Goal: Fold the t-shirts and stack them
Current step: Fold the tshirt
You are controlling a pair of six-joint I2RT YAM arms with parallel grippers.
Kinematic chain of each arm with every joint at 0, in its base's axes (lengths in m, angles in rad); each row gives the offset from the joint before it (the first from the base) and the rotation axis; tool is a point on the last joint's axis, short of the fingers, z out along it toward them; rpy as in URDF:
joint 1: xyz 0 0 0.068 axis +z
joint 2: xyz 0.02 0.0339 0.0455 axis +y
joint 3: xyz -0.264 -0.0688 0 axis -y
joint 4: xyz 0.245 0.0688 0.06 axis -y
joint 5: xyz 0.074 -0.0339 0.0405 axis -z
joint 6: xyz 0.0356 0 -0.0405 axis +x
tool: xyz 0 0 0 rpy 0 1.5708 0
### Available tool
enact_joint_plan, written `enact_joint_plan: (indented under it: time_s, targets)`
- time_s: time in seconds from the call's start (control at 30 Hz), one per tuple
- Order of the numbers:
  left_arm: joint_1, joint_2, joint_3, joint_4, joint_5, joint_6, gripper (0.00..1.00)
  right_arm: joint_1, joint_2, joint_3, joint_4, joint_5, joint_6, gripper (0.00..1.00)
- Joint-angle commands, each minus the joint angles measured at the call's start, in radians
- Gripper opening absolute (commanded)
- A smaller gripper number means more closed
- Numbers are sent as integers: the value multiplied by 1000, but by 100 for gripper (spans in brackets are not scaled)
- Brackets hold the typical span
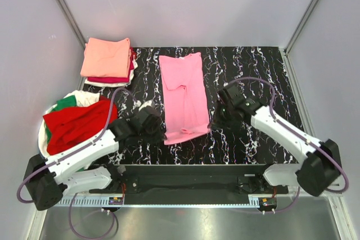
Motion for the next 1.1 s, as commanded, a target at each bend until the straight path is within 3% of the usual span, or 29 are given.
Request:
enact_joint_plan:
  time_s: [0.0, 0.4, 0.63, 1.07]
  targets:
    - [90, 57, 113, -11, -26, 133, 0, -41, 115, 139, -5, 89, -86, 0]
    - [368, 439, 439, 33, 128, 388, 0, -176, 498, 527, 15, 20, -225, 0]
    - [427, 646, 605, 32, 180, 460, 0, -223, 657, 677, 4, -21, -255, 0]
    - [522, 874, 864, -17, 227, 529, 0, -274, 887, 970, -39, -60, -290, 0]
